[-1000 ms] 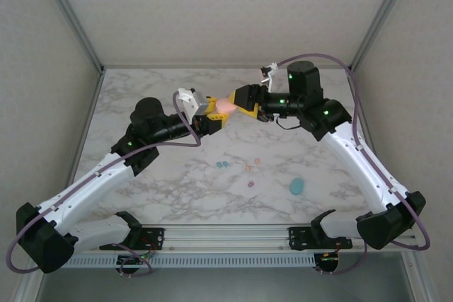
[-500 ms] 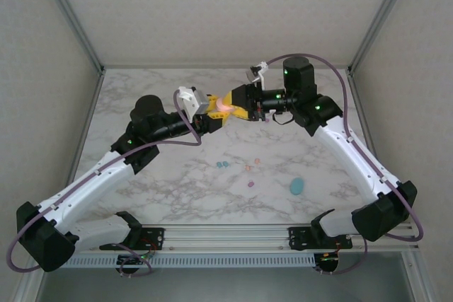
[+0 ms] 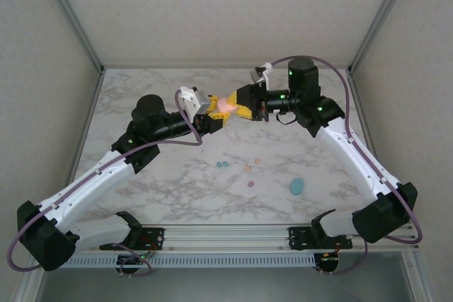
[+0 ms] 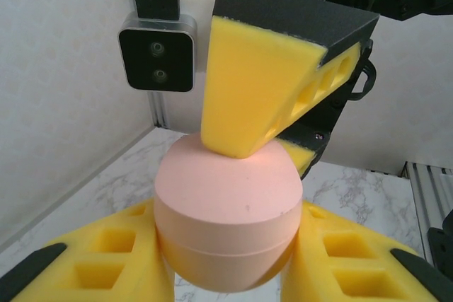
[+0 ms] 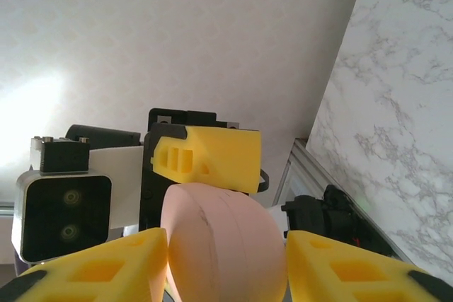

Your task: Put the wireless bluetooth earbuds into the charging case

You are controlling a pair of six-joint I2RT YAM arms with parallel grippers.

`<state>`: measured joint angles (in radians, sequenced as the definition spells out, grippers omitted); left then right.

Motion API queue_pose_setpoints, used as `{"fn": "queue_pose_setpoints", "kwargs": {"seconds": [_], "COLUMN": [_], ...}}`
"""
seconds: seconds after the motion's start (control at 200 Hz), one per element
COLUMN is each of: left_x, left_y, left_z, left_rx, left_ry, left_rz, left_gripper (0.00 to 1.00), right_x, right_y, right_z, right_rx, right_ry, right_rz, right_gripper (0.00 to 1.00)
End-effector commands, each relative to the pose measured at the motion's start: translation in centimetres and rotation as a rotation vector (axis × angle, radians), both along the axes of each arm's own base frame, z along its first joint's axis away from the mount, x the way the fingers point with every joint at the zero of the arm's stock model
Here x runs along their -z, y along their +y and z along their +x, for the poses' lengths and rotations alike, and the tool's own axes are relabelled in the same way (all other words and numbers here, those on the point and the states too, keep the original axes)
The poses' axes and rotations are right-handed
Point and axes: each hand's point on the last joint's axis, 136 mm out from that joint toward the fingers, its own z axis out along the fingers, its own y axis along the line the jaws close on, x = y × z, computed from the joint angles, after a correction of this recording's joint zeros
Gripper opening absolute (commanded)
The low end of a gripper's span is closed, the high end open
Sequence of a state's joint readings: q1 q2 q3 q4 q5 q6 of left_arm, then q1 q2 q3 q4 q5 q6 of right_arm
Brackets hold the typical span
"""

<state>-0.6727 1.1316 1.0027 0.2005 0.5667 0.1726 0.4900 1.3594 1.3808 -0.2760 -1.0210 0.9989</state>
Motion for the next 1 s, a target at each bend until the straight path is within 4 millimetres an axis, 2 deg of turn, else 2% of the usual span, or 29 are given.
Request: {"fn": "queue_pose_setpoints", "kwargs": {"seconds": [0.0,0.14,0.265,0.36,0.591,0.996], "left_x": [-2.8,-2.7,-3.0,-3.2,-3.3,-2.5], "left_y": [-0.2,-0.3,-0.1,-0.1,-0.3,-0.8], "left_z": [-0.8,-0.4,0.3,0.4,0.6,1.2], "left_rx": [0.035,0.024,-0.011,-0.006,0.01,0.009], "left_ry": [-0.062,-0.054,-0.037,-0.01,0.034,0.044], "left_rz": [-0.051,-0.05,-0.078,-0.102,-0.145,-0.112], "left_gripper": [0.22,0.23,0.33,0.39,0.5,0.52], "right_x": [-0.6,-0.7,-0.5,-1.0,-2.7,-3.5], "right_y": [-0.2,-0.2,-0.3,-0.3,-0.6,-0.9], "right_z": [-0.3,-0.5,-0.2,-0.1,0.1,-0.2], "right_rx": [-0.008,-0.02,0.002,0.024,0.066,0.089], "right_ry": [-0.014,-0.012,-0.005,-0.011,-0.015,-0.013], "right_rz": [0.028,0.041,0.042,0.085,0.184,0.218], "right_gripper": [0.43,0.29,0.18,0.11,0.08,0.07]}}
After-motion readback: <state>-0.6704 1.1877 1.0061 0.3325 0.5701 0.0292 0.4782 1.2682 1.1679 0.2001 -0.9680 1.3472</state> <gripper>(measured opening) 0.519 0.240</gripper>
